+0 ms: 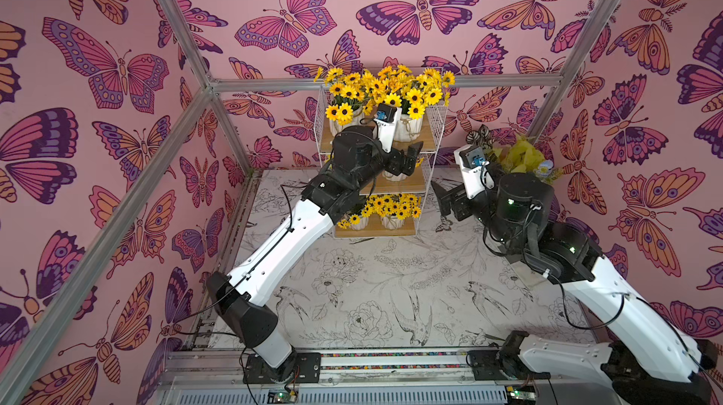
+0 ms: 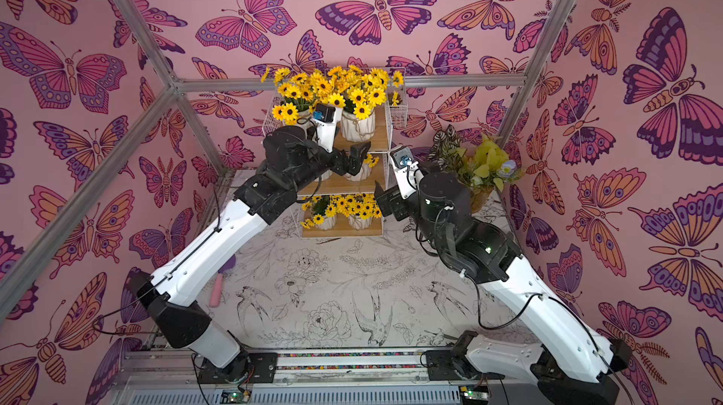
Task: Take the sunflower pots off the shelves
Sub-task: Pick up the sunflower pot from the shelf.
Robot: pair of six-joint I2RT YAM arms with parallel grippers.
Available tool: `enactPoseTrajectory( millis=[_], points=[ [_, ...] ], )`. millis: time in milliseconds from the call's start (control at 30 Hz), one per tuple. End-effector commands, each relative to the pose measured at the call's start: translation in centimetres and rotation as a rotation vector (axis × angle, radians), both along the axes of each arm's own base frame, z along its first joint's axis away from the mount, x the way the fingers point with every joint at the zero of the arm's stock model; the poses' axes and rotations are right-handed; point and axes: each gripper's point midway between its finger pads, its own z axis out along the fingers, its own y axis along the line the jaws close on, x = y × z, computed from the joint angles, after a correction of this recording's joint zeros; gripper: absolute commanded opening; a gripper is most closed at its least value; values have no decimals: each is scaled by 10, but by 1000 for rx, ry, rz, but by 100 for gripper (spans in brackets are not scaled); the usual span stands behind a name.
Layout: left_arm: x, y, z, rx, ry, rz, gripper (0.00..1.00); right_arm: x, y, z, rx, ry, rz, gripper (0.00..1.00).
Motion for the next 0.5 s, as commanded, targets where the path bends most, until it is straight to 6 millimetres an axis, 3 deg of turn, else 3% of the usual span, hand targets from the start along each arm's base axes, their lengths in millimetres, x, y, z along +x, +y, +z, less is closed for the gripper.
enactPoseTrajectory(
  millis=[0, 467],
  points=[
    [10, -7, 7, -19, -33, 20, 99, -8, -4, 9, 23, -3, 8, 99],
    [46, -13, 7, -51, -98, 126, 99, -10, -9, 3, 37, 16, -9, 99]
  ],
)
